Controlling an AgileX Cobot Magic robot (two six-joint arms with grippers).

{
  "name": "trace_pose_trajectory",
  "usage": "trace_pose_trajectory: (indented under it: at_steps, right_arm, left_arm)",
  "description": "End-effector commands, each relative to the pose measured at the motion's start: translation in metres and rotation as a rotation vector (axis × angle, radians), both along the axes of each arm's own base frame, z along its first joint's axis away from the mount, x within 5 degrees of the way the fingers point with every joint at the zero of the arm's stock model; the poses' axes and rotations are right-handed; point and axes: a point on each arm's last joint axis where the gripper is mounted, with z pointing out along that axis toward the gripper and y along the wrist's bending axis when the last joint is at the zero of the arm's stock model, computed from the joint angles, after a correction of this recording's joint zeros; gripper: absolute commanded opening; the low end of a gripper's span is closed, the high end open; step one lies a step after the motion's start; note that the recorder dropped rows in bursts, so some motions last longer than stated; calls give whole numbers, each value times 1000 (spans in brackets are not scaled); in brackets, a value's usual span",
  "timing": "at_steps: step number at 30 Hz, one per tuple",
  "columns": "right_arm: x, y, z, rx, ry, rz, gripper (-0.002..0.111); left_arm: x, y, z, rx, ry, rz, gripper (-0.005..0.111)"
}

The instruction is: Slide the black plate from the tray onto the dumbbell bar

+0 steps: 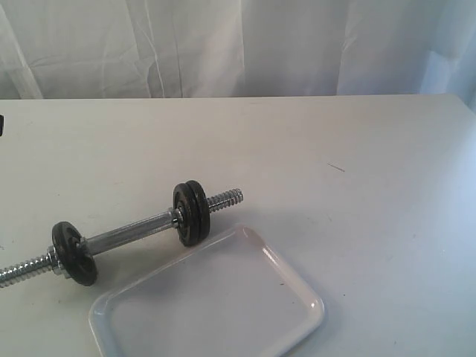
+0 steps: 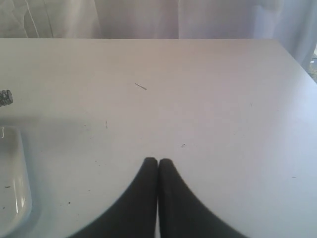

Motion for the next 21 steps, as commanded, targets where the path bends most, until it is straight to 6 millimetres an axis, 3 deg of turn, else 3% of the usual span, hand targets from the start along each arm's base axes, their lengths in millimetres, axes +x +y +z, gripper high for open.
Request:
trace_pose_trajectory:
  at_steps: [1,7,11,14,21]
  right_arm:
    - [0,-1,-1,-18,-7,-6,0]
    - [0,-1,-1,-16,-6,-6,0]
    - [0,-1,-1,-16,-8,-6,0]
    - [0,-1,-1,-16,-8,-6,0]
    - [0,-1,-1,-16,-8,-6,0]
  left_arm:
    - [-2,0,-1,-9,4,-3,0]
    - [-11,5,-18,19,-16,34,0]
    - [-41,12,-62,72,16,56,0]
    - [-65,22,-98,-56,69,206,0]
    - [-95,33,-147,-164,28,342,0]
